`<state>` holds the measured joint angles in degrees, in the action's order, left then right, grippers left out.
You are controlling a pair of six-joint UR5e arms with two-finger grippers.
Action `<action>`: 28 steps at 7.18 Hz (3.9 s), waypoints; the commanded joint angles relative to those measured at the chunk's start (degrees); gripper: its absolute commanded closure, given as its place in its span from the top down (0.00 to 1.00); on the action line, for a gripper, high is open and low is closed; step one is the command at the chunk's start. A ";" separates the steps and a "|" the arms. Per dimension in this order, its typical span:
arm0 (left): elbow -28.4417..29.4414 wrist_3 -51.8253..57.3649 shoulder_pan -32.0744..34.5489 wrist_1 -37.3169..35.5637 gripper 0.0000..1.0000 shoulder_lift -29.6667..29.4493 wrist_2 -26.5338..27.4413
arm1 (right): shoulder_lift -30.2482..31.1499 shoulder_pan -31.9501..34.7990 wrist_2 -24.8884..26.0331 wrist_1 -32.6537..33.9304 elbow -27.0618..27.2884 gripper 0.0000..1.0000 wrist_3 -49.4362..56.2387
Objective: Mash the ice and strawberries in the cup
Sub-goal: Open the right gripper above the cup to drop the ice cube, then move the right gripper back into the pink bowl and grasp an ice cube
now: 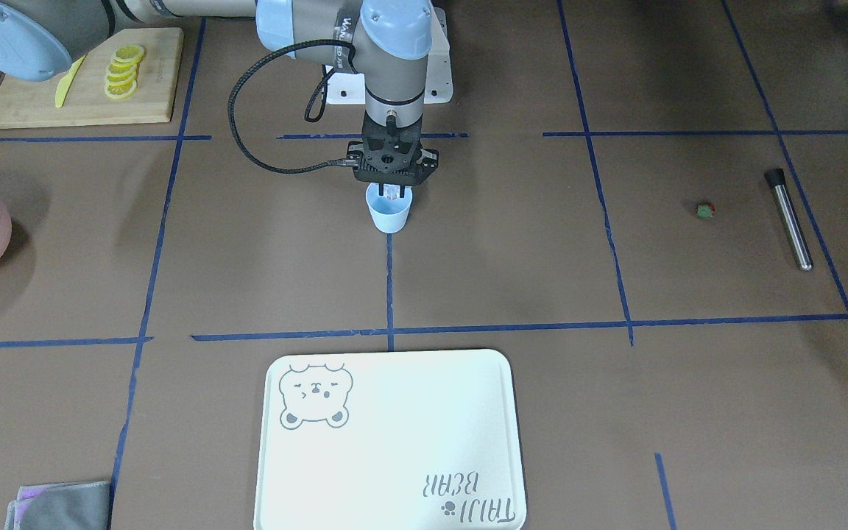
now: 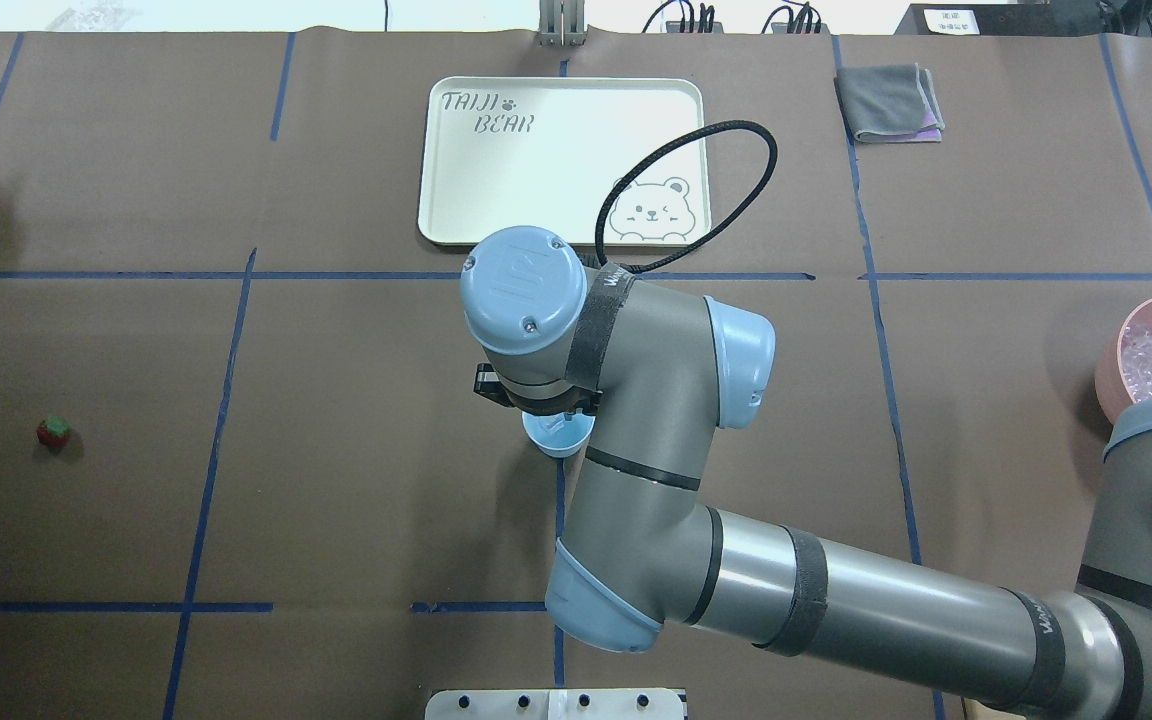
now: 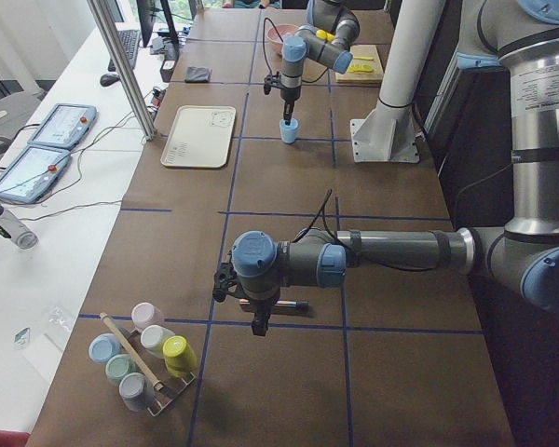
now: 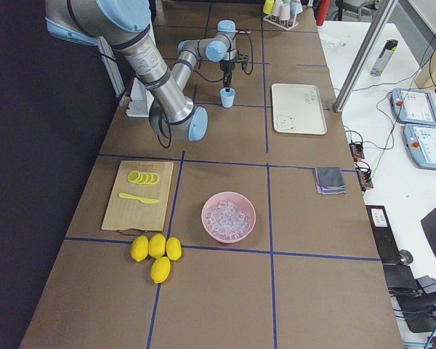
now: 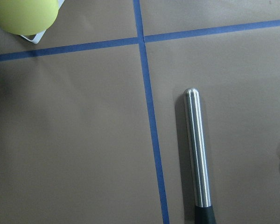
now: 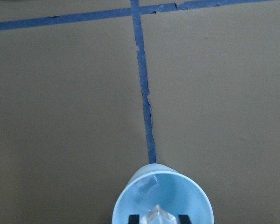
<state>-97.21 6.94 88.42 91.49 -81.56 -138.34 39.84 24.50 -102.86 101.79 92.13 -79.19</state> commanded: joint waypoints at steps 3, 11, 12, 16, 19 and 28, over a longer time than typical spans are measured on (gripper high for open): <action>0.00 0.00 0.00 0.00 1.00 0.00 0.00 | 0.51 0.03 0.29 -0.10 0.33 1.00 0.61; 0.18 0.18 0.00 -0.09 1.00 0.17 0.09 | 31.39 32.85 -20.88 -0.10 19.83 1.00 51.04; 0.09 0.18 0.00 -0.09 1.00 0.18 0.09 | 36.40 37.42 -24.37 -0.19 19.84 1.00 58.98; 0.00 0.26 -0.09 0.00 1.00 0.18 0.09 | 50.22 49.68 -29.33 -2.71 18.18 1.00 84.97; 0.00 0.26 0.00 0.00 1.00 0.18 0.09 | 53.77 49.60 -28.54 -24.94 5.62 0.99 82.11; 0.35 0.26 -0.09 0.00 1.00 0.18 0.09 | 61.06 43.45 -25.02 -24.97 7.80 0.72 82.53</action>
<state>-96.94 7.21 88.33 91.49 -81.39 -138.25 100.63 68.46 -128.19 76.75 99.85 3.33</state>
